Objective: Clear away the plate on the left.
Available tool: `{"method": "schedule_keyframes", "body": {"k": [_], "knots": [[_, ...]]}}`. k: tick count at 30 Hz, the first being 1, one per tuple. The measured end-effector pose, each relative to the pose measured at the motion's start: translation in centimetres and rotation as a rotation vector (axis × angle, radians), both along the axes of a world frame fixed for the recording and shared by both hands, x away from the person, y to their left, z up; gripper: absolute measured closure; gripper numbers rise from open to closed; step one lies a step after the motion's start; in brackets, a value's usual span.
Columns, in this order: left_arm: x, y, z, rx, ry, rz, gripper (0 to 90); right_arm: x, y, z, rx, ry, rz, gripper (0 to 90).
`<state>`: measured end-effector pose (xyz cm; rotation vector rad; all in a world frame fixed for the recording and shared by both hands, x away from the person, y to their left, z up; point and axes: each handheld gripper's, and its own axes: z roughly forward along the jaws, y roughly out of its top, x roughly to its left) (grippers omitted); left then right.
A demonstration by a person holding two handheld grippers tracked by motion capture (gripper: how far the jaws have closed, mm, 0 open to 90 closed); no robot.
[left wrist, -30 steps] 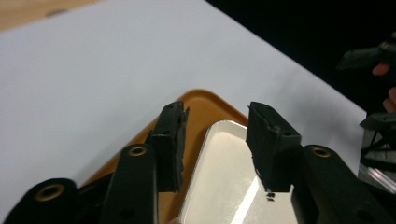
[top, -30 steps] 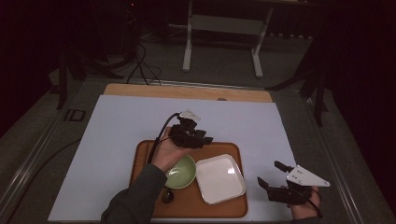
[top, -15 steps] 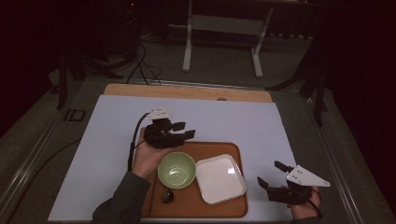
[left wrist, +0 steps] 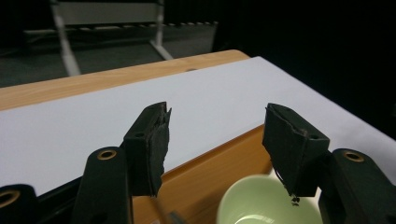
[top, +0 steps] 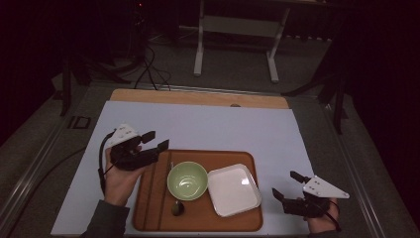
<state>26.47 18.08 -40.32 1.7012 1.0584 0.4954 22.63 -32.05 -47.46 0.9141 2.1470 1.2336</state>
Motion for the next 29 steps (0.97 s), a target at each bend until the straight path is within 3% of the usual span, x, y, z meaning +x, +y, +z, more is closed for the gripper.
{"method": "schedule_keyframes", "body": {"k": [4, 9, 12, 21, 26, 29], "knots": [[-1.2, 1.9, -0.9, 0.054, -0.005, 0.069, 41.7, 0.0, 0.1, 0.0, 0.0, 0.002, 0.002, 14.6], [-2.6, 3.9, -2.2, 0.115, 0.004, 0.113, 41.6, 0.1, 0.0, 0.0, 0.002, 0.003, 0.001, 14.5], [-3.4, 5.1, -3.0, 0.131, 0.006, 0.147, 41.6, 0.1, -0.1, 0.0, 0.006, 0.006, -0.004, 14.5], [-5.7, 8.6, -5.7, 0.121, 0.069, 0.287, 41.3, 0.2, -0.2, 0.0, 0.01, 0.001, -0.007, 14.5], [-6.5, 10.0, -6.8, 0.13, 0.098, 0.336, 40.8, 0.3, -0.7, 0.0, 0.017, 0.003, -0.019, 14.6], [-6.6, 10.9, -7.0, 0.108, 0.102, 0.36, 40.5, 0.3, -0.8, 0.0, 0.018, 0.002, -0.022, 14.5]]}}
